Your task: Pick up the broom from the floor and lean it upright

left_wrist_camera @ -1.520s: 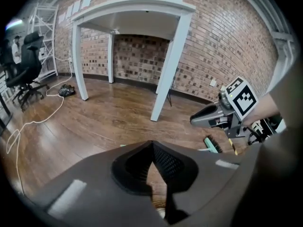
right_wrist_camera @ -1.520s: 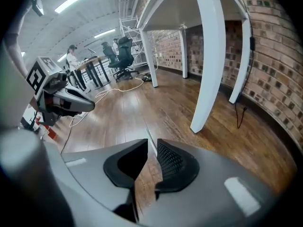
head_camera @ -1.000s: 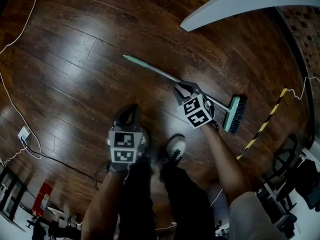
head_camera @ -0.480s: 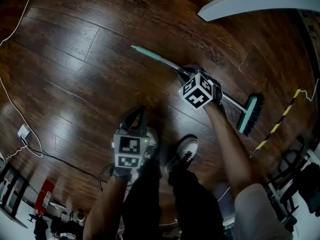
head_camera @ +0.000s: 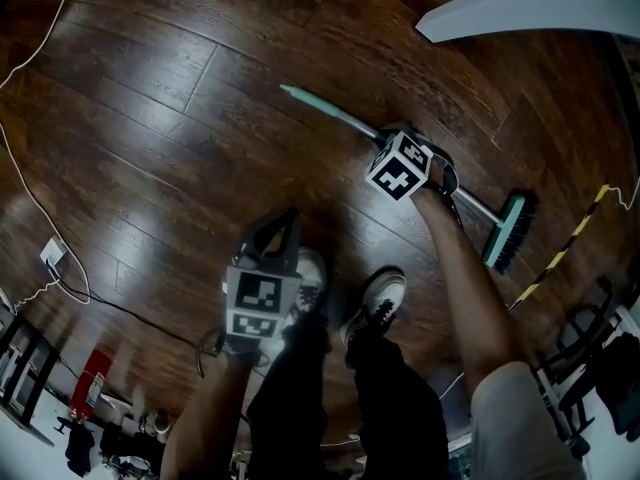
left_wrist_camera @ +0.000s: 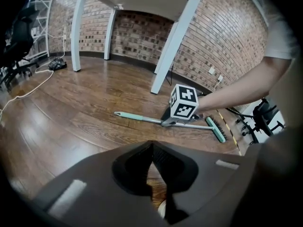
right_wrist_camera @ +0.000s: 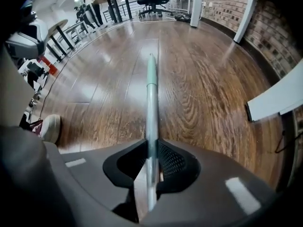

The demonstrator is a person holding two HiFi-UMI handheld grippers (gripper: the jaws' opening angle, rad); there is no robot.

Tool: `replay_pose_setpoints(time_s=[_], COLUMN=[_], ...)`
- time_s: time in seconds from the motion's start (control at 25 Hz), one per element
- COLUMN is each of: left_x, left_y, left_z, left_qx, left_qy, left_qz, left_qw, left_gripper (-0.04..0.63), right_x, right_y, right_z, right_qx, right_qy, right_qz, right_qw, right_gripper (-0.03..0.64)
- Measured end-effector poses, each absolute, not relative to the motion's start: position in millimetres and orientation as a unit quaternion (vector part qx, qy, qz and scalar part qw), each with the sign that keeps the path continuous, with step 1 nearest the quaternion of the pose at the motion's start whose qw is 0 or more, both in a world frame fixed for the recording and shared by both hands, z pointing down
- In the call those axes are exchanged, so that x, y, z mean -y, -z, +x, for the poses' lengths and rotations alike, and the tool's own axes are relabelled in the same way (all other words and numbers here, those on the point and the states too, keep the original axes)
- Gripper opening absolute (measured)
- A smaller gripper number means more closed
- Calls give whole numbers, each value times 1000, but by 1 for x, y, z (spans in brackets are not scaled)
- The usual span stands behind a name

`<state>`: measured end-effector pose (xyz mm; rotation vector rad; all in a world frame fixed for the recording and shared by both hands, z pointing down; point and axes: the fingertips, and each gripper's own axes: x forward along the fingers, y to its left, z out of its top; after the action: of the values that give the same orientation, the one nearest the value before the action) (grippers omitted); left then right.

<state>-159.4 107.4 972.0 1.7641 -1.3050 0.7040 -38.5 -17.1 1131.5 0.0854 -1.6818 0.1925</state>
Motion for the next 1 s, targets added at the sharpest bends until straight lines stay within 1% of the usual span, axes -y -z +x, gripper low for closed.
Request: replay_pose_setpoints(time_s=[0.2,0.44,0.76,1.0], left_x=[-111,-100,-68,-54], left_y=[-963,-936,-876,-808], left_z=[-163,-152,-134,-113], left_qx=[524,517,514,492], left_qy=[-284,-289,-277,-278], left_qz=[690,697,712,733], left_qw=[412,403,390,379], left_gripper=[0,0,0,0], right_x=[10,18,50,57], right_y=[-1119,-1077,-984,-895], right_z=[-37,-30,-2,31], right_qx=[752,767,783,790], right_qy=[-82,-80,-67,-62], right_qz=[36,55,119,169], right_qw=[653,634,607,586], right_gripper=[87,86,84,86])
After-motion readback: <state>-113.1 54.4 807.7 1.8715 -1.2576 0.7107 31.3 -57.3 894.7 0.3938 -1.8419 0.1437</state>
